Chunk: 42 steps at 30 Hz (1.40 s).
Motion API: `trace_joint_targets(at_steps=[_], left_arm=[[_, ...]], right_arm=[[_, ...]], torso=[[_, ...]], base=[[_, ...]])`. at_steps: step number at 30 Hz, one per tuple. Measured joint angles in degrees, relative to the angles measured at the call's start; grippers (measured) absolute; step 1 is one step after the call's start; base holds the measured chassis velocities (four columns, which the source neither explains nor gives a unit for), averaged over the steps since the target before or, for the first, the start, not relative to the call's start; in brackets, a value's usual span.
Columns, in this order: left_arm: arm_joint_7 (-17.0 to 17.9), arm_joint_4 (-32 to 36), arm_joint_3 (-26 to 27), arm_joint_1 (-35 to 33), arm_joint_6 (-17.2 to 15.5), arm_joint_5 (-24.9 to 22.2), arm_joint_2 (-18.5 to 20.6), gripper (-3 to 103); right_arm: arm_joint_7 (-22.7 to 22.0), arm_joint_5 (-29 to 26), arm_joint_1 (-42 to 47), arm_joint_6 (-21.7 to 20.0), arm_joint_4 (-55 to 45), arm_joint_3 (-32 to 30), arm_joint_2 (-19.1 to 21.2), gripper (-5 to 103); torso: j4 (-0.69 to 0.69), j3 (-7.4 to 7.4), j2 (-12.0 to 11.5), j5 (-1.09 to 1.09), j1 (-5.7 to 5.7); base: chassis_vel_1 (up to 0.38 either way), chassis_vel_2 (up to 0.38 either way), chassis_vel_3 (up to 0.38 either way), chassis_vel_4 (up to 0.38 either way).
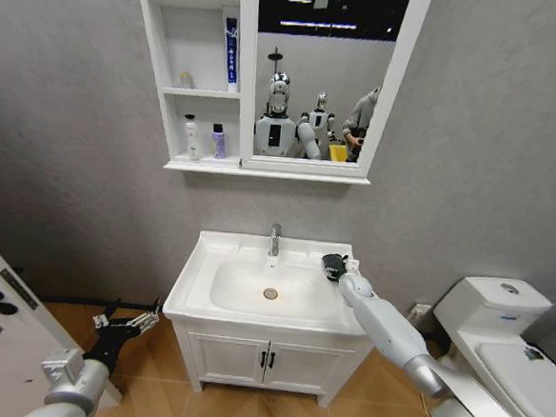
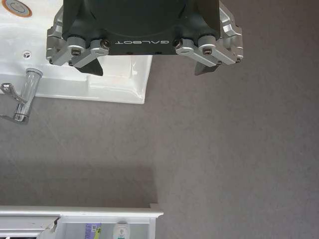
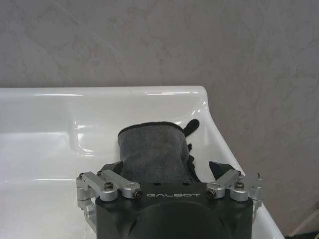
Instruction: Move facial cleanser and shampoo from washbasin to cabinet, then wipe washbasin with towel.
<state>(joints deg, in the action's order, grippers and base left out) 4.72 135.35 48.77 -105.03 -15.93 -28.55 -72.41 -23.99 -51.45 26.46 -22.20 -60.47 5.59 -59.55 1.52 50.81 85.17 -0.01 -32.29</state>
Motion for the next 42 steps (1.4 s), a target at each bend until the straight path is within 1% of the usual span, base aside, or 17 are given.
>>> trace_joint_targets(at_steps=[2, 3, 5, 9, 10, 11, 17, 20, 23, 33, 34, 35, 38, 39, 40, 42], left_arm=[[0.0, 0.0, 0.0, 0.0, 0.0, 0.0, 0.0, 100], [0.0, 0.0, 0.0, 0.0, 0.0, 0.0, 0.0, 100], [0.0, 0.0, 0.0, 0.0, 0.0, 0.0, 0.0, 100], [0.0, 0.0, 0.0, 0.0, 0.0, 0.0, 0.0, 100], [0.0, 0.0, 0.0, 0.0, 0.0, 0.0, 0.0, 100], [0.0, 0.0, 0.0, 0.0, 0.0, 0.0, 0.0, 100], [0.0, 0.0, 0.0, 0.0, 0.0, 0.0, 0.0, 100], [0.0, 0.0, 0.0, 0.0, 0.0, 0.0, 0.0, 100], [0.0, 0.0, 0.0, 0.0, 0.0, 0.0, 0.0, 100], [0.0, 0.0, 0.0, 0.0, 0.0, 0.0, 0.0, 100], [0.0, 0.0, 0.0, 0.0, 0.0, 0.0, 0.0, 100], [0.0, 0.0, 0.0, 0.0, 0.0, 0.0, 0.0, 100], [0.0, 0.0, 0.0, 0.0, 0.0, 0.0, 0.0, 100], [0.0, 0.0, 0.0, 0.0, 0.0, 0.0, 0.0, 100], [0.0, 0.0, 0.0, 0.0, 0.0, 0.0, 0.0, 100], [0.0, 0.0, 0.0, 0.0, 0.0, 0.0, 0.0, 100]], right_arm=[[-0.1, 0.0, -0.1, -0.1, -0.5, 0.1, 0.2, 95], [-0.1, -0.1, -0.3, -0.2, -0.5, 0.3, 0.2, 98], [-0.1, -0.1, -0.8, -0.2, 0.1, 0.5, 0.0, 99], [0.0, -0.2, -2.2, -0.2, 2.2, 1.4, -1.0, 99], [0.1, -0.2, -3.0, -0.2, 3.1, 1.7, -1.4, 101], [0.2, -0.4, -3.8, -0.2, 3.9, 2.1, -1.7, 99], [1.2, -0.2, -5.4, 0.1, 6.7, 3.1, -3.1, 98], [1.2, -0.2, -5.2, 0.1, 6.6, 3.1, -2.9, 98], [1.3, -0.1, -4.6, 0.1, 6.5, 2.9, -2.7, 98], [2.3, 0.3, -5.3, 0.1, 8.1, 3.0, -2.8, 98], [2.4, 0.3, -5.4, 0.1, 8.4, 3.2, -3.0, 97], [2.5, 0.2, -5.6, 0.2, 8.9, 3.6, -2.9, 94], [2.6, 0.1, -5.7, 0.4, 9.1, 4.0, -2.7, 93], [2.6, -0.1, -5.7, 0.4, 9.2, 4.1, -2.5, 89], [2.6, -0.1, -5.7, 0.4, 9.2, 4.1, -2.5, 89], [2.7, -0.3, -5.8, 0.4, 9.4, 4.1, -2.5, 81]], torso=[[0.0, 0.0, 0.0, 0.0, 0.0], [0.0, 0.0, 0.0, 0.01, 0.0], [0.0, 0.0, 0.0, 0.01, 0.0], [-0.01, 0.0, 0.0, 0.02, 0.0], [0.0, 0.0, 0.0, 0.01, 0.0], [-0.01, 0.0, 0.0, 0.0, 0.0], [-0.02, 0.0, 0.0, 0.01, 0.0], [-0.02, 0.0, 0.0, -0.01, 0.0], [0.0, 0.0, 0.0, 0.03, 0.0], [0.0, 0.0, 0.0, 0.01, 0.0], [-0.01, 0.0, 0.0, 0.01, 0.0], [-0.01, 0.0, 0.0, 0.01, 0.0], [-0.01, 0.0, 0.0, 0.01, 0.0], [0.0, 0.0, 0.0, 0.01, 0.0], [0.0, 0.0, 0.0, 0.01, 0.0], [-0.01, 0.0, 0.0, 0.01, 0.0]], base=[[0.0, 0.0, 0.0, 0.0], [0.0, 0.0, 0.0, 0.0], [0.0, 0.0, 0.0, 0.0], [0.0, 0.0, 0.0, 0.0], [0.0, 0.0, 0.0, 0.0], [0.0, 0.0, 0.0, 0.0], [0.0, 0.0, 0.0, 0.0], [0.0, 0.0, 0.0, 0.0], [0.0, 0.0, 0.0, 0.0], [0.0, 0.0, 0.0, 0.0], [0.0, 0.0, 0.0, 0.0], [0.0, 0.0, 0.0, 0.0], [0.0, 0.0, 0.0, 0.0], [0.0, 0.0, 0.0, 0.0], [0.0, 0.0, 0.0, 0.0], [0.0, 0.0, 0.0, 0.0]])
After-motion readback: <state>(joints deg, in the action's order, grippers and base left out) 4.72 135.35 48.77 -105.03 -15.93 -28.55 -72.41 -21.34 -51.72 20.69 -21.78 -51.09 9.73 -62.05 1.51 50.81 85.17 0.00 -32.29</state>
